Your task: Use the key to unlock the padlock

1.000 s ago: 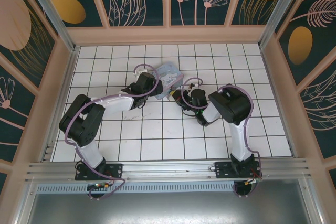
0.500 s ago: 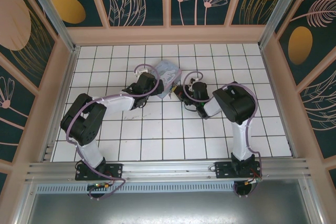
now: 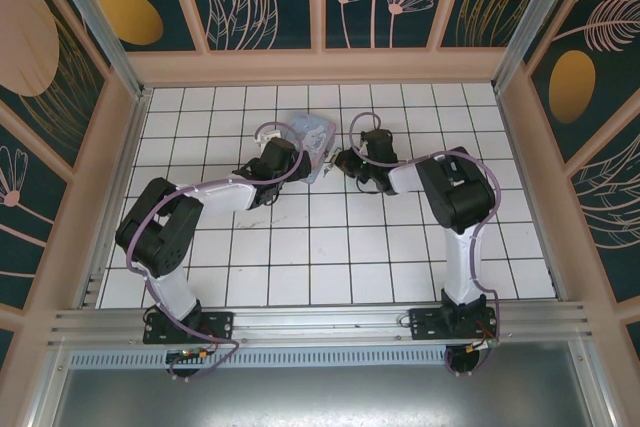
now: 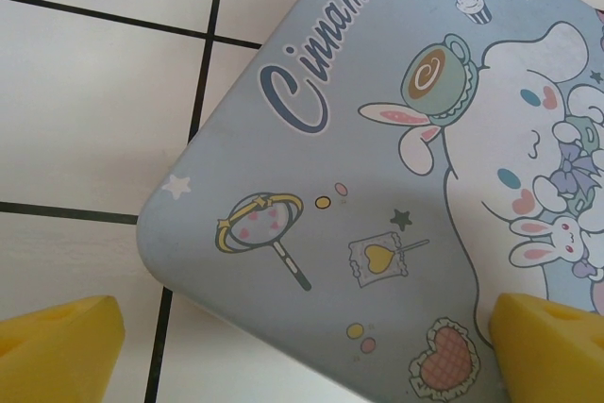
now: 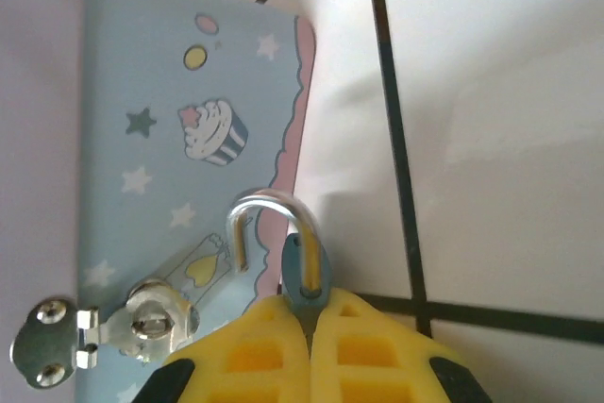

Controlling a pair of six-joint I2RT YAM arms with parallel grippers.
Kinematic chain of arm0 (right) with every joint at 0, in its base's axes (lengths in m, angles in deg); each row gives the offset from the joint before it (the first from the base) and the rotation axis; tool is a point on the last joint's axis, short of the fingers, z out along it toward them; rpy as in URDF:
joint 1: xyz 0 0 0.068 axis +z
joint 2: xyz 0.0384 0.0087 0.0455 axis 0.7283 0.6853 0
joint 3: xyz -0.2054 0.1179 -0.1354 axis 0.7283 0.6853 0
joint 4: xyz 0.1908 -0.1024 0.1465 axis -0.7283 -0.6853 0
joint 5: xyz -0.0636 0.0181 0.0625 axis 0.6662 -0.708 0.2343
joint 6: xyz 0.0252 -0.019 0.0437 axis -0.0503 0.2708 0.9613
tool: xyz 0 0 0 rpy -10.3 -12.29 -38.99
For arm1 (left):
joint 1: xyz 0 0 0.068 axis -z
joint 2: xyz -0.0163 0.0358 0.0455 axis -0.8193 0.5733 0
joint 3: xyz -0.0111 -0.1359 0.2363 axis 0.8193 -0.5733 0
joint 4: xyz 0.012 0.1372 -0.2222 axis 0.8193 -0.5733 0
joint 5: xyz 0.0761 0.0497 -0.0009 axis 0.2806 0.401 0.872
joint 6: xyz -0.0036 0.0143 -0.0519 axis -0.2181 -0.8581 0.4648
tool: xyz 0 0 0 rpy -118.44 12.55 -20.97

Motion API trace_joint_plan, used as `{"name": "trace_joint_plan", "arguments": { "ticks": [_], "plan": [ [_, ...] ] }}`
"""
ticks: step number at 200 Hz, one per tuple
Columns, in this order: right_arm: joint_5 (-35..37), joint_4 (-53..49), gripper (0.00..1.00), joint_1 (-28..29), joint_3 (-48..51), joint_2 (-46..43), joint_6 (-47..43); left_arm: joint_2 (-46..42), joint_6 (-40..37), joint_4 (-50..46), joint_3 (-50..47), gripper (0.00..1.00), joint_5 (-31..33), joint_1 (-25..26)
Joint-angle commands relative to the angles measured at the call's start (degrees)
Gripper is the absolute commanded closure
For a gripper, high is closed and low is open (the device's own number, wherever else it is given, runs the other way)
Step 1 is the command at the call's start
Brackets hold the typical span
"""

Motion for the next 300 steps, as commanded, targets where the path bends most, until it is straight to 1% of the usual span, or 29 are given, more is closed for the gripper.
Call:
{"name": "trace_joint_plan", "arguments": {
  "ticks": [1,32,81,126,138,148,163,166,207,229,259,263,265,266,274,282,283,300],
  "plan": [
    [-1.22,-7.40,1.00,-1.23,-3.07,2.01,-4.50,3.91,-1.88,-13.21,-3.33,0.01,-1.48,0.20],
    [-2.07,-7.71,1.00,-2.47,-2.87,0.81,-5.23,3.95,-1.84,-13.22,-3.30,0.01,-1.57,0.28],
    [-2.86,-2.65,1.00,-1.15,4.35,-4.62,-2.22,2.78,-1.81,-13.40,-2.74,0.01,-2.75,0.19],
    [-1.70,-1.44,1.00,4.88,12.27,-12.96,-0.97,-2.00,-2.49,-15.24,-1.01,0.01,-4.58,0.26],
    [-0.89,-1.98,1.00,6.97,13.70,-14.34,-0.45,-3.43,-2.51,-15.84,-0.19,0.01,-5.26,0.21],
    [-0.43,-1.52,1.00,9.87,14.97,-15.43,0.11,-4.35,-2.46,-16.23,-0.05,0.01,-5.75,0.24],
    [0.50,-1.17,1.00,13.64,16.26,-16.27,1.34,-6.55,-2.16,-16.78,-0.05,0.01,-6.56,0.24],
    [0.75,-0.85,1.00,14.32,16.65,-16.45,1.69,-6.87,-2.10,-16.93,1.23,0.01,-6.74,0.25],
    [1.47,6.04,1.00,22.13,20.99,-16.35,7.28,-11.18,-1.35,-18.58,2.32,0.01,-8.44,0.26],
    [2.12,7.67,1.00,23.25,22.82,-16.18,8.50,-13.94,-1.27,-19.64,2.24,0.01,-8.56,0.20],
    [4.57,5.06,1.00,22.19,25.56,-19.32,7.57,-17.27,-1.19,-21.41,2.26,0.01,-8.46,0.21],
    [4.76,4.67,0.95,21.92,25.79,-19.98,7.42,-17.76,-1.13,-21.61,2.28,0.01,-8.55,0.27],
    [4.86,4.39,0.90,21.78,26.06,-20.46,7.23,-17.97,-1.14,-21.71,2.27,0.01,-8.52,0.28],
    [4.86,4.39,0.90,21.78,26.06,-20.46,7.23,-18.09,-1.16,-21.77,2.25,0.01,-8.52,0.28],
    [5.33,2.90,0.73,21.27,26.47,-21.88,6.66,-18.88,-1.09,-22.20,2.37,0.01,-8.51,0.24],
    [5.89,0.94,0.62,20.78,26.89,-23.57,5.90,-19.74,-1.01,-22.67,2.44,0.01,-8.51,0.26],
    [6.10,0.59,0.59,20.68,26.99,-24.05,5.64,-19.86,-1.00,-22.73,2.47,0.01,-8.51,0.27],
    [6.95,-3.39,0.43,19.45,28.07,-28.45,4.15,-22.17,-0.70,-23.94,2.72,0.01,-8.18,0.20]
  ]
}}
